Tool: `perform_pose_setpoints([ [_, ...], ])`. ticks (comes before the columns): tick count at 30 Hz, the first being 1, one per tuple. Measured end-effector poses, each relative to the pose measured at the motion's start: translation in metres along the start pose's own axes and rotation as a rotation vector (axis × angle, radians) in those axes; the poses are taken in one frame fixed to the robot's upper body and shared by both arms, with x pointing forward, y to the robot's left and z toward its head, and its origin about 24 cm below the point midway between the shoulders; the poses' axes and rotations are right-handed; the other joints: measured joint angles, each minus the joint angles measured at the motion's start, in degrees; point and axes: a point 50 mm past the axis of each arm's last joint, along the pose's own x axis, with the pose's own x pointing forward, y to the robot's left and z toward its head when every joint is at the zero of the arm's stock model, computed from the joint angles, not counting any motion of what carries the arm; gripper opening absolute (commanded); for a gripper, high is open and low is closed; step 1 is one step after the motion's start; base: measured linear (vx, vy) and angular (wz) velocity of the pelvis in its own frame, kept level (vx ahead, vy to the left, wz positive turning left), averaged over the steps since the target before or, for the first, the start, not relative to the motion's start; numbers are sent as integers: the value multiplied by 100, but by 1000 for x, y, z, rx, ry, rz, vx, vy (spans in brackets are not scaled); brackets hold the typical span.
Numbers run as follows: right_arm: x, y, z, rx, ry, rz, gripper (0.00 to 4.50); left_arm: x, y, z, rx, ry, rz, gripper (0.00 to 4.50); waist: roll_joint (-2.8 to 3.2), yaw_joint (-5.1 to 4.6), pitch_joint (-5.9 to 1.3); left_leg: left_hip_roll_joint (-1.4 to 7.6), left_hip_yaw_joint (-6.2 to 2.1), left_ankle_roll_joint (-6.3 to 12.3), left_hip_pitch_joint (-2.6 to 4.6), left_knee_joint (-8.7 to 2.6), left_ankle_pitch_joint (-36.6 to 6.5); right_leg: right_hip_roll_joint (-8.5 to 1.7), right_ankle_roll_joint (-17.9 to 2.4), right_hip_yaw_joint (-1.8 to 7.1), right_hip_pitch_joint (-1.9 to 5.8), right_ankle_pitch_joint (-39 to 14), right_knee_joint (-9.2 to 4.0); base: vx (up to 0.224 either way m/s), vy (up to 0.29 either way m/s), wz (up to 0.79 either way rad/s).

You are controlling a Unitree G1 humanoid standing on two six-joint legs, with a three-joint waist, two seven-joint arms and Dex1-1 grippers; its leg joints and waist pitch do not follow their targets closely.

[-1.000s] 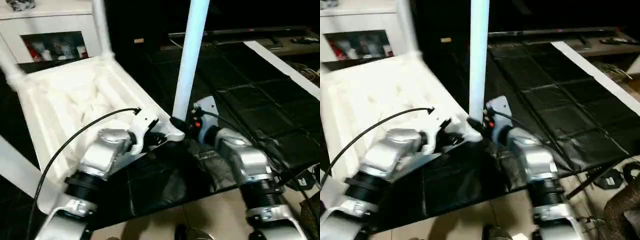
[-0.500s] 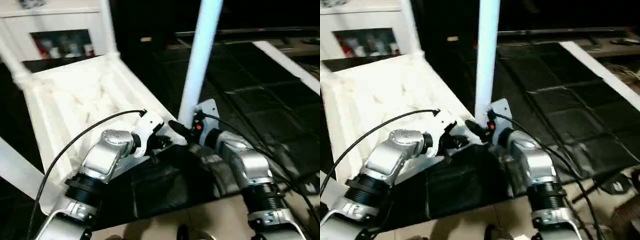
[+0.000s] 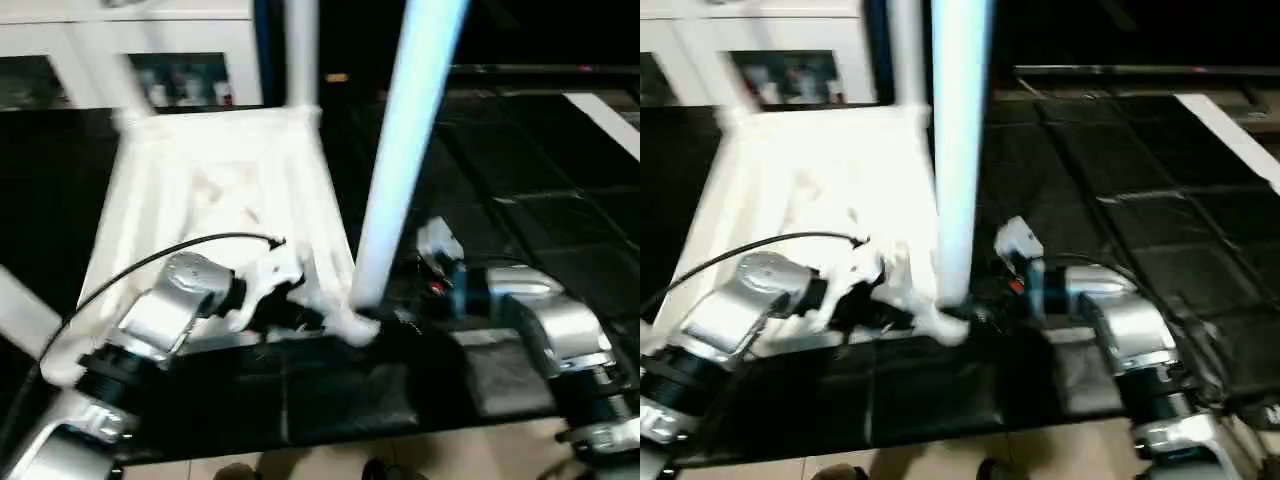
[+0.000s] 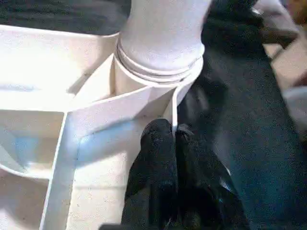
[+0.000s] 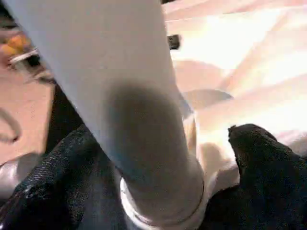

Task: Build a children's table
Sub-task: Rotate leg to tighten

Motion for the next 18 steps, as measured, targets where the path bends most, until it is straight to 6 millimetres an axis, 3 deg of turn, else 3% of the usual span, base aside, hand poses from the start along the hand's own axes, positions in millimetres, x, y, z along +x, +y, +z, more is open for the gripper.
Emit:
perform_pose_setpoints([
  [5, -4, 3, -2, -47, 32, 132, 426, -2, -2, 0, 68, 45, -91, 0, -9, 6, 0, -7, 38, 2, -2, 4, 1, 13, 27, 102, 9, -16, 15, 0, 0, 0],
  [11, -1, 5, 2, -44, 29, 222, 398, 0, -5, 1, 111, 62, -137, 0, -18, 9, -4, -8, 38, 8, -25, 30, 5, 13, 29, 114, 10, -17, 21, 0, 0, 0],
  [12, 0, 5, 1, -40, 30, 235, 367, 0, -5, 2, 115, 61, -140, 0, -18, 8, -4, -8, 38, 10, -29, 31, 6, 13, 29, 116, 10, -17, 21, 0, 0, 0],
  [18, 5, 6, -6, -2, 42, 293, 322, 2, -5, 4, 142, 69, -154, 0, -18, 9, -4, -7, 37, 14, -47, 43, 9, 12, 33, 117, 8, -19, 21, 0, 0, 0],
])
